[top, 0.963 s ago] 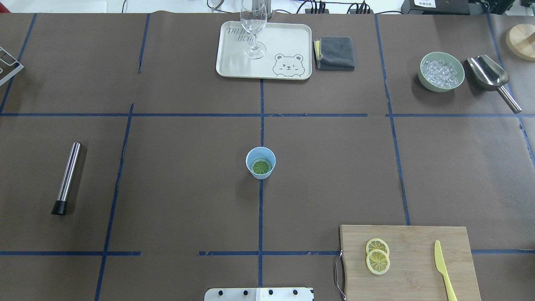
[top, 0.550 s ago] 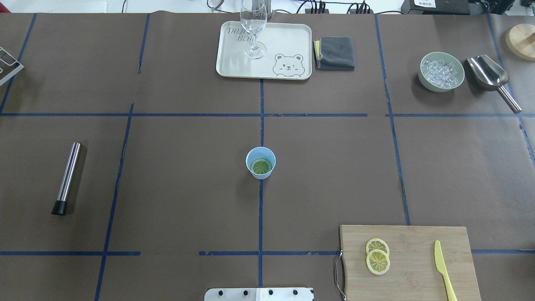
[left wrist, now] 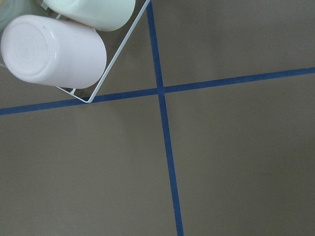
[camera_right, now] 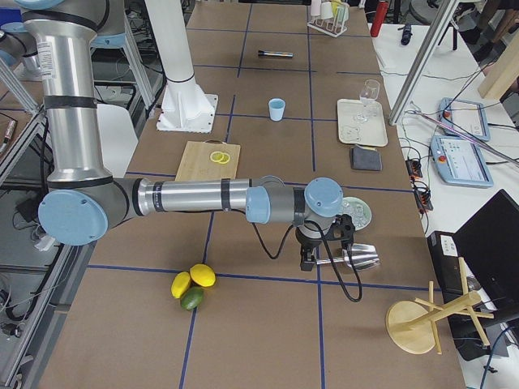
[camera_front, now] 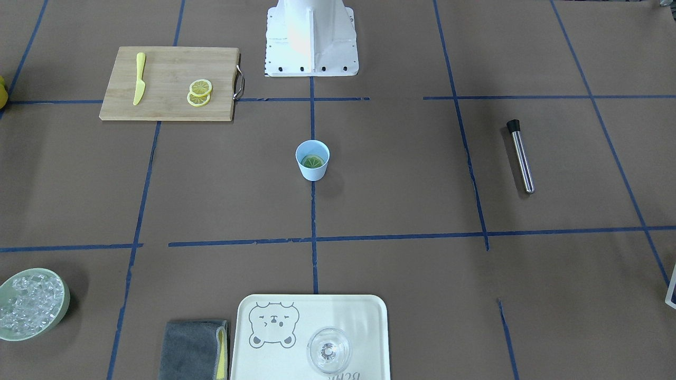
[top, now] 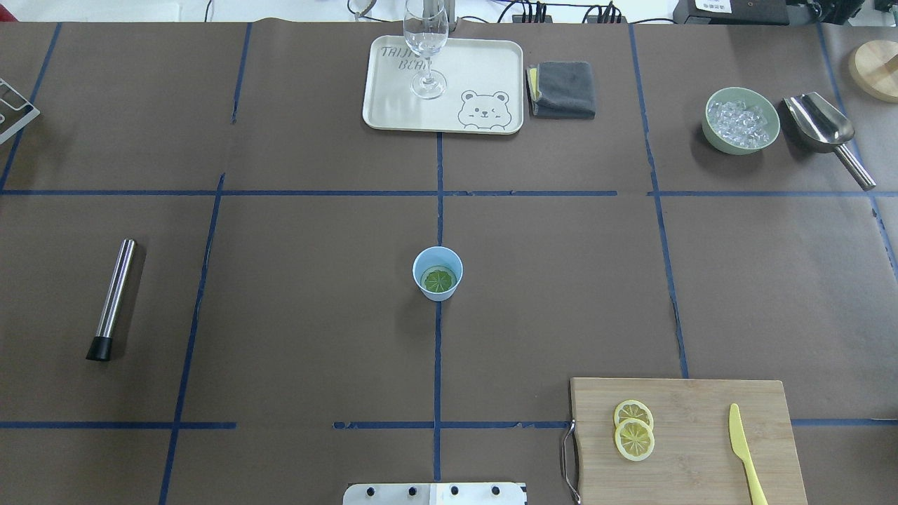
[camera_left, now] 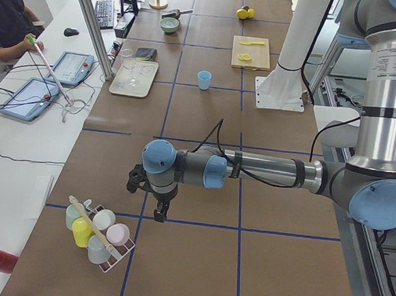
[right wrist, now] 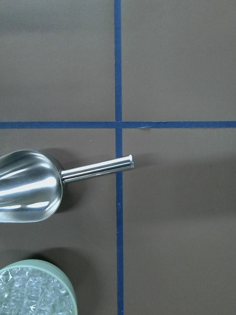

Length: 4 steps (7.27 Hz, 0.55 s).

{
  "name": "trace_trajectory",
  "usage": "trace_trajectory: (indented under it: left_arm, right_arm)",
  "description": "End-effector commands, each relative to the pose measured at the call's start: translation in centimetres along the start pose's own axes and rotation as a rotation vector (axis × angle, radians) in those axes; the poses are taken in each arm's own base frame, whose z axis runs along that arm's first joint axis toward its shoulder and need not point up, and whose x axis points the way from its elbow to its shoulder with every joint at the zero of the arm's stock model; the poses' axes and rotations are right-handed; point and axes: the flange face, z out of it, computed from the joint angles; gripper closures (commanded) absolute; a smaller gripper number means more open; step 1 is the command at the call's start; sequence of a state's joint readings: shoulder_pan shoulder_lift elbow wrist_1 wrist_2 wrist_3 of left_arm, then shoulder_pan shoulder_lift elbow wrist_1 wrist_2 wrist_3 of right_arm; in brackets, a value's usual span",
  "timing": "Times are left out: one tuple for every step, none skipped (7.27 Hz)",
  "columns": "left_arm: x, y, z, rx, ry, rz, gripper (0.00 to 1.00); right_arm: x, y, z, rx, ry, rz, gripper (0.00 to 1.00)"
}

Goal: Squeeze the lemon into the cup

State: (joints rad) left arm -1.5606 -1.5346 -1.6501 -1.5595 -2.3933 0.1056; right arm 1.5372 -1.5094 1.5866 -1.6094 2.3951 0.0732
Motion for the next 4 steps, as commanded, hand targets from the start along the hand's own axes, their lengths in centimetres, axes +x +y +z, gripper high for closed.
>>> trace_trajectory:
  left_arm:
    - [-0.50, 0.46, 0.54, -0.025, 0.002, -0.027, 0.00]
    - [-0.54, 0.57, 0.69, -0.031, 0.003, -0.032, 0.00]
    - [-0.64, 0.61, 0.69, -0.031, 0.003, -0.034, 0.00]
    - [-0.59, 0.59, 0.74, -0.032, 0.003, -0.033, 0.00]
  right_arm:
    - [0.03, 0.07, 0.02, 0.000, 0.001, 0.001, 0.00]
    - [0.08, 0.07, 0.07, -0.001, 0.001, 0.003, 0.00]
    - [0.03, 0.07, 0.02, 0.000, 0.001, 0.002, 0.00]
    - [0.15, 0.12, 0.06, 0.000, 0.008, 0.002, 0.00]
